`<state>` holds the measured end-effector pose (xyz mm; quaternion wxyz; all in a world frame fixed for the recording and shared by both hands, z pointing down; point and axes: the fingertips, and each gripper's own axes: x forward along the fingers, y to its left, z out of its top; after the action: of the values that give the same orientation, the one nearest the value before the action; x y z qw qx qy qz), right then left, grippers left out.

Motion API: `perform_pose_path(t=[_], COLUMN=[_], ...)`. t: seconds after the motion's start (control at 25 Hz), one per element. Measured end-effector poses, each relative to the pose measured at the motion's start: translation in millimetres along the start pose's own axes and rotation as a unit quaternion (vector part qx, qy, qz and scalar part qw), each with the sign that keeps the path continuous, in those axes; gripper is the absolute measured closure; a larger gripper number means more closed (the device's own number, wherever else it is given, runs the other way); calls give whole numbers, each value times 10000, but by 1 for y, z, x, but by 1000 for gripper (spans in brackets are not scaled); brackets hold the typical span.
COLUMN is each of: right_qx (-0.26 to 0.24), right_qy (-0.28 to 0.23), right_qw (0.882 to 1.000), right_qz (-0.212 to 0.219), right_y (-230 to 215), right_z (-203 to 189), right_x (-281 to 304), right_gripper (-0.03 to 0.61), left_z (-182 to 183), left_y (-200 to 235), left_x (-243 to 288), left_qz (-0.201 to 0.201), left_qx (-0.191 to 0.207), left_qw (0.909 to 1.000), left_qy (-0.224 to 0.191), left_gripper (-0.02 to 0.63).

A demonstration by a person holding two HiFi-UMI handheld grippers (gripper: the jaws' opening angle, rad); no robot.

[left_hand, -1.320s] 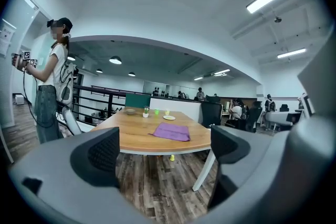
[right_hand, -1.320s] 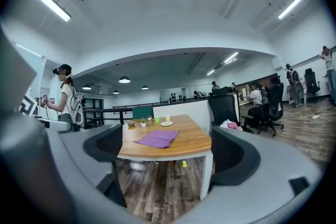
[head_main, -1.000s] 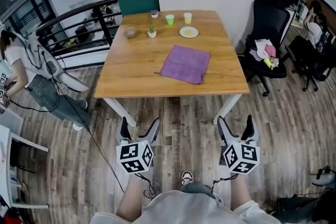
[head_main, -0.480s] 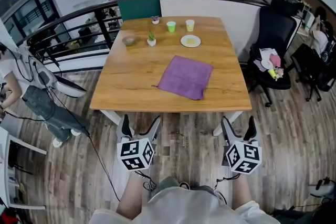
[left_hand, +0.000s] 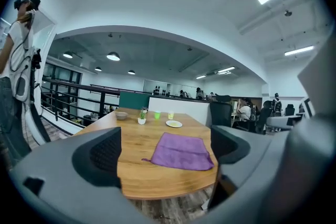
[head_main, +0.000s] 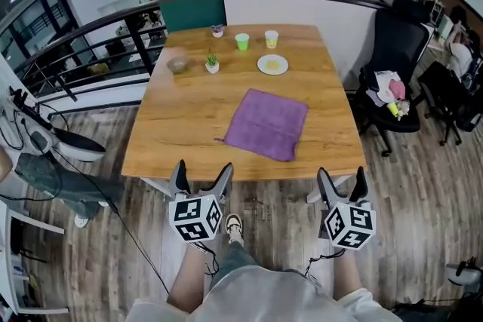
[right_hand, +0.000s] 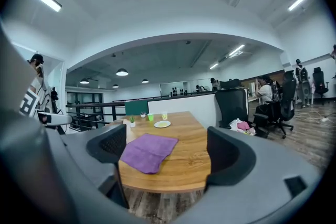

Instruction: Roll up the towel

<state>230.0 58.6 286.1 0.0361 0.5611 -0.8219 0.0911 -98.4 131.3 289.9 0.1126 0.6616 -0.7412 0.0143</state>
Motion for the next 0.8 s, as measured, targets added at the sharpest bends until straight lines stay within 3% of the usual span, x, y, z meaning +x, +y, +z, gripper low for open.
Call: perform_pose_path(t=[0.36, 0.8], right_qx=[87, 235], right_qy=[-184, -166], right_qw=[9986, 9929], right_qz=[-481, -1151], right_y=[14, 27], right_z=[40, 52], right_x=[90, 173], right_gripper=[95, 98], left_z=[44, 73], left_y=[41, 81], left_x=[108, 223], left_qz=[-426, -1043], left_qx=[140, 263], left_qw=[9990, 9940], left_qy=[66, 182], left_gripper=[80, 80])
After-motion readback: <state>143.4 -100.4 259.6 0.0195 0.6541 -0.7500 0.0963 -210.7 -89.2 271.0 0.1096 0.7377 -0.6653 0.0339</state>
